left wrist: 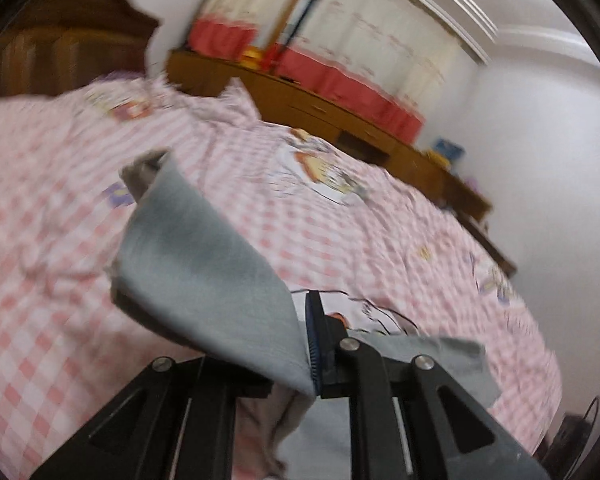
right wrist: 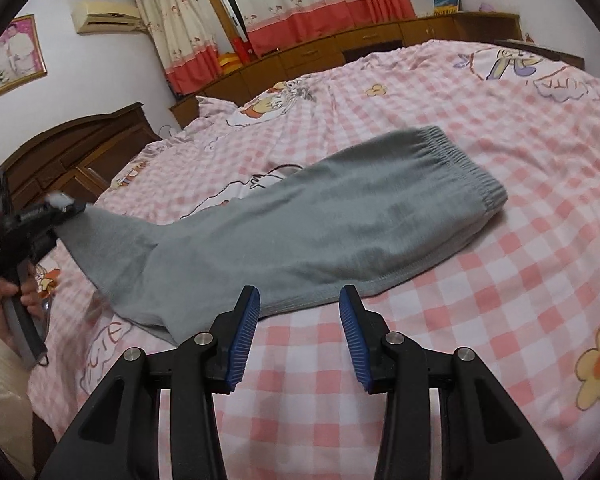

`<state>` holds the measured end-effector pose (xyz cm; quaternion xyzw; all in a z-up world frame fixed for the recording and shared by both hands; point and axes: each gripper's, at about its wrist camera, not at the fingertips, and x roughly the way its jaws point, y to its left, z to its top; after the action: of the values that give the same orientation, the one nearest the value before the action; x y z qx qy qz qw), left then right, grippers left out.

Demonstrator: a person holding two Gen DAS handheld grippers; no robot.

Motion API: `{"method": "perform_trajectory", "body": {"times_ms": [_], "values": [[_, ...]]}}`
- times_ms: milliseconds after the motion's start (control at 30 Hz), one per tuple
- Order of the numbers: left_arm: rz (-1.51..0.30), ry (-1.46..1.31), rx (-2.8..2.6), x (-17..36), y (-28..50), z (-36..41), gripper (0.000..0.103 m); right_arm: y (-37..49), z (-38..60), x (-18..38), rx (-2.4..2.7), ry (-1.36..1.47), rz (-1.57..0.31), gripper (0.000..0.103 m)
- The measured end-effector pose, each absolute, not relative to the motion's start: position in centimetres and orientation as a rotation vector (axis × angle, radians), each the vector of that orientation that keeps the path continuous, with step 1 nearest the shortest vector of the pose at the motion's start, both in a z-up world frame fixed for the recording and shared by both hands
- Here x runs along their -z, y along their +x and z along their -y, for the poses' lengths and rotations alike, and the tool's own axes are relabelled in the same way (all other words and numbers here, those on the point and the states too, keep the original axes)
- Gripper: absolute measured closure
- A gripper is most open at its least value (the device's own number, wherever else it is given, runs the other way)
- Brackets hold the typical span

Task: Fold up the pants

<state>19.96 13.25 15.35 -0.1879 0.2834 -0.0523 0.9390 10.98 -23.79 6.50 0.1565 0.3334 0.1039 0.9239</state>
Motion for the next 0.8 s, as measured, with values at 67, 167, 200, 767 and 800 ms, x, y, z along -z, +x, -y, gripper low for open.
{"method": "perform_trajectory", "body": {"times_ms": [67,167,200,767,800], "values": [[-0.598,-0.341,0.135,-16.0,20.6,-10.7,0.090,10.8,24.1,-6.5,-0.209,0.326,-0.683,0.060],[-0.633,-0.274,0.149,-16.1,21.4,-6.7,0.090,10.5,24.8,-6.4,-0.206,0.345,-0.684,0.060],[-0.650,-0.235,0.150,-15.9,21.7,-5.1,0.090,10.5,25.0,-6.3,-0.199,0.345,-0.687,0.060],[-0.920,-0.111,0.262,-6.1,22.8,8.0,0.074,10.7,29.1,-4.2,-0.166,0.434,-0.713,0.060],[-0.921,-0.113,0.266,-6.0,22.4,7.9,0.070,10.8,29.1,-4.2,-0.170,0.443,-0.713,0.060]]}}
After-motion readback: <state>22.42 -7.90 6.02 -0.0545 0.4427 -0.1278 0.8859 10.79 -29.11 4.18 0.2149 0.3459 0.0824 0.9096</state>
